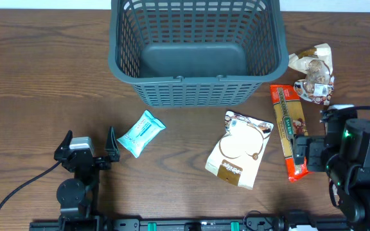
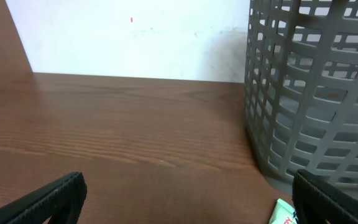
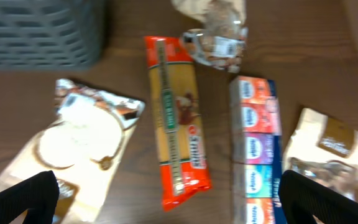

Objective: Pack container
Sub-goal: 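Move the right gripper over the yellow spaghetti package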

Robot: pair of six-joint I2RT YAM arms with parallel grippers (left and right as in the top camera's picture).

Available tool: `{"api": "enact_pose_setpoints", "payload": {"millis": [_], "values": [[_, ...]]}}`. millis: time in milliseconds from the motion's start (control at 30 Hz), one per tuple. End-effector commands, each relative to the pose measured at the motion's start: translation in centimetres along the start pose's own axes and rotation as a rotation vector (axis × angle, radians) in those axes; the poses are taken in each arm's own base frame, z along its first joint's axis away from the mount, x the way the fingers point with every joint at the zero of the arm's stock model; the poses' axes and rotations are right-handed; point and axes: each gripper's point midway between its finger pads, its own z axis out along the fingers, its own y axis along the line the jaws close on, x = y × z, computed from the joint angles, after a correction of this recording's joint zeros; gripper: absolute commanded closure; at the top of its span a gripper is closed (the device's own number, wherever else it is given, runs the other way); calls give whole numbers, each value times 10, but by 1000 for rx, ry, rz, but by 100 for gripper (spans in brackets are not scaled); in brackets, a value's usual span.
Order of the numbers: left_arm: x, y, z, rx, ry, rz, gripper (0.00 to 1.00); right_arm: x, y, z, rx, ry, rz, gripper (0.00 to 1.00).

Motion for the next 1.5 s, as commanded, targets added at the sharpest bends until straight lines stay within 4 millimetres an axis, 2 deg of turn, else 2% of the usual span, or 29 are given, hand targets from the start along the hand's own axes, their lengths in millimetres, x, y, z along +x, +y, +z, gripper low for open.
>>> {"api": "enact_pose_setpoints", "payload": {"millis": [0,133,300,433,567,733,867,1167,1467], "values": [[16,3,1,-15,49,-10,1,-5,-21,5,107,28,4,1],[16,3,1,-15,49,-10,1,1,-34,33,140,156,40,1],[16,3,1,-15,49,-10,1,5,-39,85,77,305,70,1],[16,3,1,-15,49,-10,1,5,-40,118,31,360,107,1],[16,3,1,-15,49,-10,1,0,-44,142,16,361,83,1],[16,3,1,-15,49,-10,1,-11,-35,160,-66,324,-26,1],[16,3,1,-15,49,-10,1,-13,-37,174,-70,324,-52,1],[16,3,1,-15,49,-10,1,3,-30,205,-123,404,-52,1],[16,3,1,-15,49,-10,1,11,-22,222,-168,437,-43,1]]}}
